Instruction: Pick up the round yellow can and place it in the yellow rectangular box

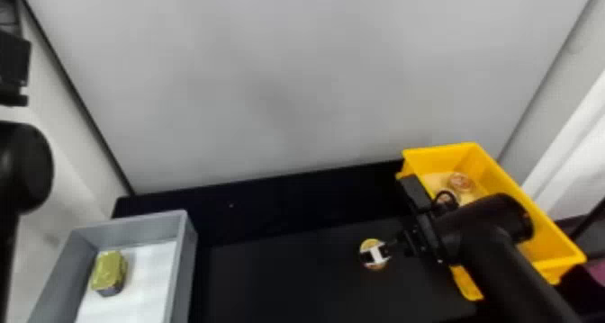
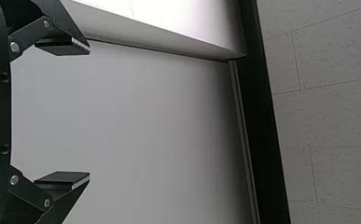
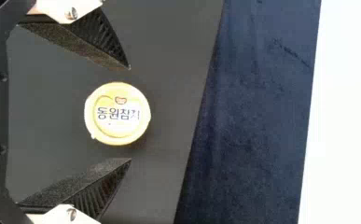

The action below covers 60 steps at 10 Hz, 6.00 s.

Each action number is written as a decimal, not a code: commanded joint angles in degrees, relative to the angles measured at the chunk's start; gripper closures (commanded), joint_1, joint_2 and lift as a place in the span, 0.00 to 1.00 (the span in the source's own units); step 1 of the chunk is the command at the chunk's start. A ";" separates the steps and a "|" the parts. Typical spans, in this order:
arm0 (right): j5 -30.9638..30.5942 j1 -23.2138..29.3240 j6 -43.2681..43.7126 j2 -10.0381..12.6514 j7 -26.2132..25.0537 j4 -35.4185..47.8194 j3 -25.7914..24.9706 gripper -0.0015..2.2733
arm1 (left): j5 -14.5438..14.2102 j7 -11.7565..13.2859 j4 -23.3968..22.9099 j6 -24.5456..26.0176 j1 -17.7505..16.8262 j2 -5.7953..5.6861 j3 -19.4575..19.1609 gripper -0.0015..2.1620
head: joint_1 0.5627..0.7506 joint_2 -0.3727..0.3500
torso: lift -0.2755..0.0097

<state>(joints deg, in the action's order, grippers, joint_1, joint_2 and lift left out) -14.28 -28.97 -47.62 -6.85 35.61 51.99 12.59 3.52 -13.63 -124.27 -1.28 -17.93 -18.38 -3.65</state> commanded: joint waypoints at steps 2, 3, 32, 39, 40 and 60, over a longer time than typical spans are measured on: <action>0.03 0.05 1.02 0.17 -0.17 -1.10 0.16 0.04 | 0.00 0.00 0.00 -0.04 0.00 0.00 0.05 0.14 | 0.95 0.54 | 0.96; -0.05 0.14 1.72 0.25 -0.43 -1.36 0.16 0.04 | 0.00 0.00 0.00 -0.13 0.00 0.00 0.05 0.14 | 0.95 0.54 | 0.96; -10.34 6.73 -15.78 -6.86 -0.96 29.93 -31.92 0.32 | 0.09 1.06 -1.50 1.63 0.70 -0.79 -1.09 0.15 | 0.95 0.54 | 0.96; 12.78 7.17 -3.29 -11.35 -13.09 13.93 -32.45 0.32 | 0.09 1.23 -1.50 1.28 0.00 -0.61 -0.65 0.15 | 0.95 0.54 | 0.96; 13.22 7.17 -2.41 -11.35 -13.18 12.53 -32.45 0.32 | 0.09 1.23 -1.41 1.19 0.00 -0.44 -0.65 0.15 | 0.95 0.54 | 0.96; 21.40 11.74 4.10 -11.35 -28.31 47.68 -27.61 0.01 | 0.44 2.29 -1.32 -0.13 0.62 0.35 -2.24 0.15 | 0.95 0.54 | 0.96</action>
<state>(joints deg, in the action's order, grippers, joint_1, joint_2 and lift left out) 6.98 -20.05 -43.61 -18.06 10.95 84.29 -14.45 3.92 -11.38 -125.56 -1.12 -17.66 -18.13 -5.45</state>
